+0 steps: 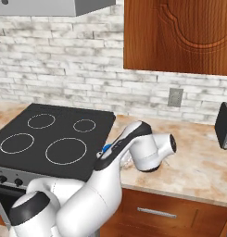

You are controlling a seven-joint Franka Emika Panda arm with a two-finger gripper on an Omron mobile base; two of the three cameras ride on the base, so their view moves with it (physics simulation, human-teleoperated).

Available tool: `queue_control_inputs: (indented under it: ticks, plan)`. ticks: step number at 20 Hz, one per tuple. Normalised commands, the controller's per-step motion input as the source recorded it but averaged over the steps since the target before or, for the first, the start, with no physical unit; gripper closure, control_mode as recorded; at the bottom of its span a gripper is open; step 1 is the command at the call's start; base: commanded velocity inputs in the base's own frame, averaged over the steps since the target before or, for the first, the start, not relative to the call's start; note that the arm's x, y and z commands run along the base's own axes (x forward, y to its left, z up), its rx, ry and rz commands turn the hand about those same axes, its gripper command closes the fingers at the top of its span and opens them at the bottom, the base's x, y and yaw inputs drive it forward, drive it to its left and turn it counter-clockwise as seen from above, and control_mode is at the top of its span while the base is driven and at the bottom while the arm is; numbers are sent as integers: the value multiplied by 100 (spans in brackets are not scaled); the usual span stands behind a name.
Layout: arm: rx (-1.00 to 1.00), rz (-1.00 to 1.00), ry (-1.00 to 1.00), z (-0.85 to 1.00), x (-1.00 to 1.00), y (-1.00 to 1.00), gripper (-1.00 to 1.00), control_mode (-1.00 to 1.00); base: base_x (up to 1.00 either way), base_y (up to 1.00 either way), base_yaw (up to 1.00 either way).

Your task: Take 2 condiments from the cabinet and move them on the counter near the stove.Make sure the condiments are lined up with each other, next to each other.

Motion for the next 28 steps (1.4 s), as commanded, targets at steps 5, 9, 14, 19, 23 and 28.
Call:
queue_control_inputs:
  ticks: [5, 9, 14, 19, 23, 28]
  plan:
    - [0, 0, 3, -19, 16, 7, 100, -100, 0, 0, 0]
    - [0, 0, 1, -18, 15, 4, 100, -100, 0, 0, 0]
    - [0, 0, 0, -19, 10, 5, 100, -100, 0, 0, 0]
    - [0, 0, 0, -17, 8, 7, 100, -100, 0, 0, 0]
    - [0, 0, 0, -12, 13, 2, 100, -100, 0, 0, 0]
    - [0, 0, 0, -10, 14, 0, 100, -100, 0, 0, 0]
